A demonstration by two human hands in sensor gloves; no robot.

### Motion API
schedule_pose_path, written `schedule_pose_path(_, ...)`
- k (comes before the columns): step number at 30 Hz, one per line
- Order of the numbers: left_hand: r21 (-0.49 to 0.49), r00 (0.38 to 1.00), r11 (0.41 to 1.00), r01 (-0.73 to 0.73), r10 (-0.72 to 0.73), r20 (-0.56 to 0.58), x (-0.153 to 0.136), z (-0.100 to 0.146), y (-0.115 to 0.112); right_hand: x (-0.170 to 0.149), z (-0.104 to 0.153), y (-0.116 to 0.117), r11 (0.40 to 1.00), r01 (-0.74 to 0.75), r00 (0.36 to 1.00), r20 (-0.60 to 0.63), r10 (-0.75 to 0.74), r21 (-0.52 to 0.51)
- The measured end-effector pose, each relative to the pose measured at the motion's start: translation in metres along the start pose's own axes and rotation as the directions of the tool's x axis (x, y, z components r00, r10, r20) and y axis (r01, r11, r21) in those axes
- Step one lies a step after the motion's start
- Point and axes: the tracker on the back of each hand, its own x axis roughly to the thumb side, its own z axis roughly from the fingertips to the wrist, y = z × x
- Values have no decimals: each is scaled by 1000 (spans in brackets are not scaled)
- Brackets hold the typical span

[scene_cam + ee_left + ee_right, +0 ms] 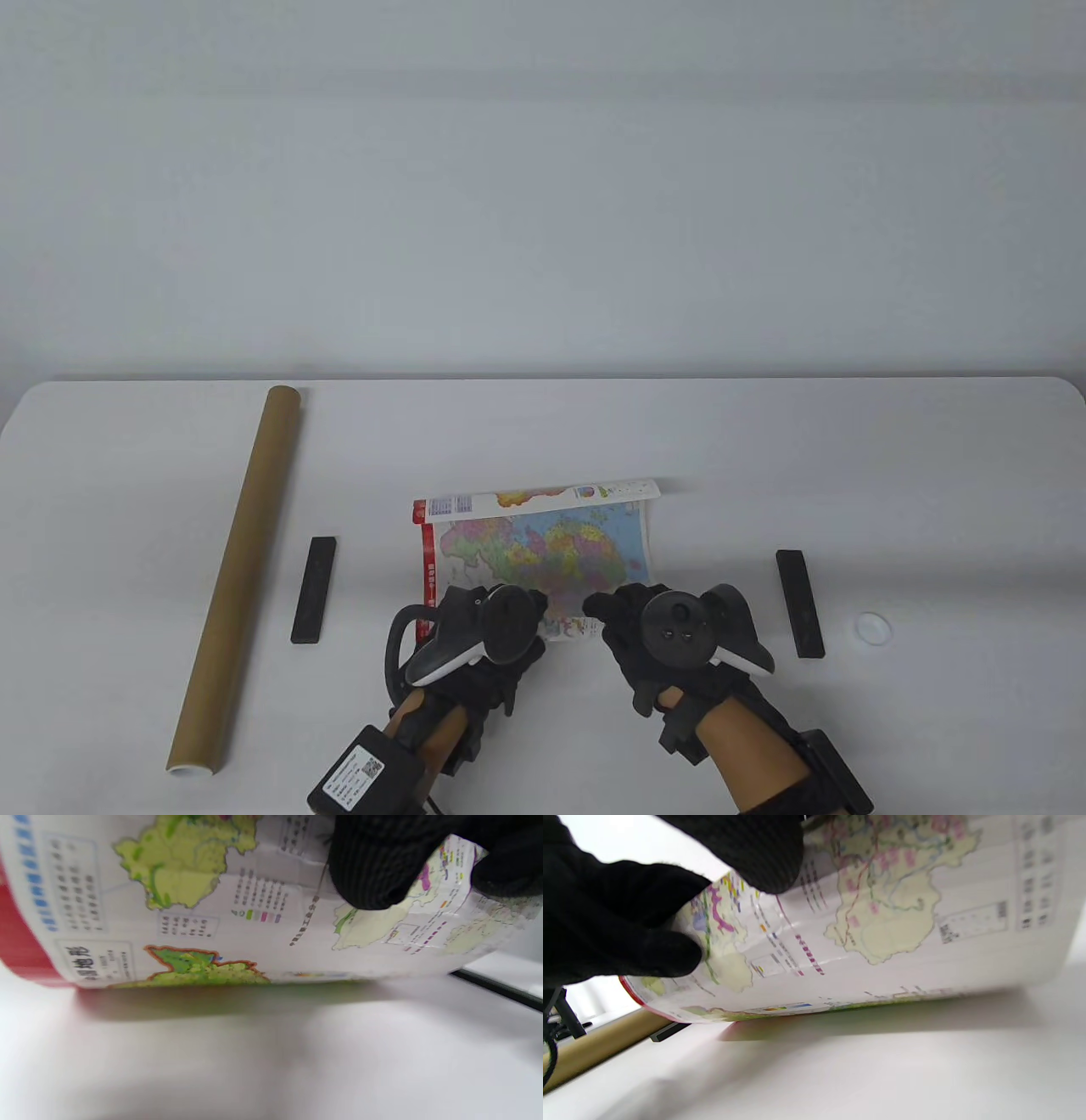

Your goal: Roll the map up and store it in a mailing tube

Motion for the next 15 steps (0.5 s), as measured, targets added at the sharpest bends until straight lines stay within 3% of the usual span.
schedule_pose_path(6, 67, 1000, 997, 24, -23, -5, 6, 5, 7, 17, 0, 0, 958, -285, 959, -15, 284, -35)
schedule_pose_path(9, 66, 999, 997, 41, -40, -7, 10, 6, 7, 19, -1, 1, 950, -312, 950, -33, 311, -35)
schedule_pose_path(11, 12, 998, 998, 68, -68, -8, 13, 5, 6, 18, -2, 2, 959, -283, 959, -21, 283, -1)
schedule_pose_path(15, 5, 984, 984, 180, -180, 7, 20, 7, 3, 17, -2, 8, 965, -249, 968, -2, 250, 85)
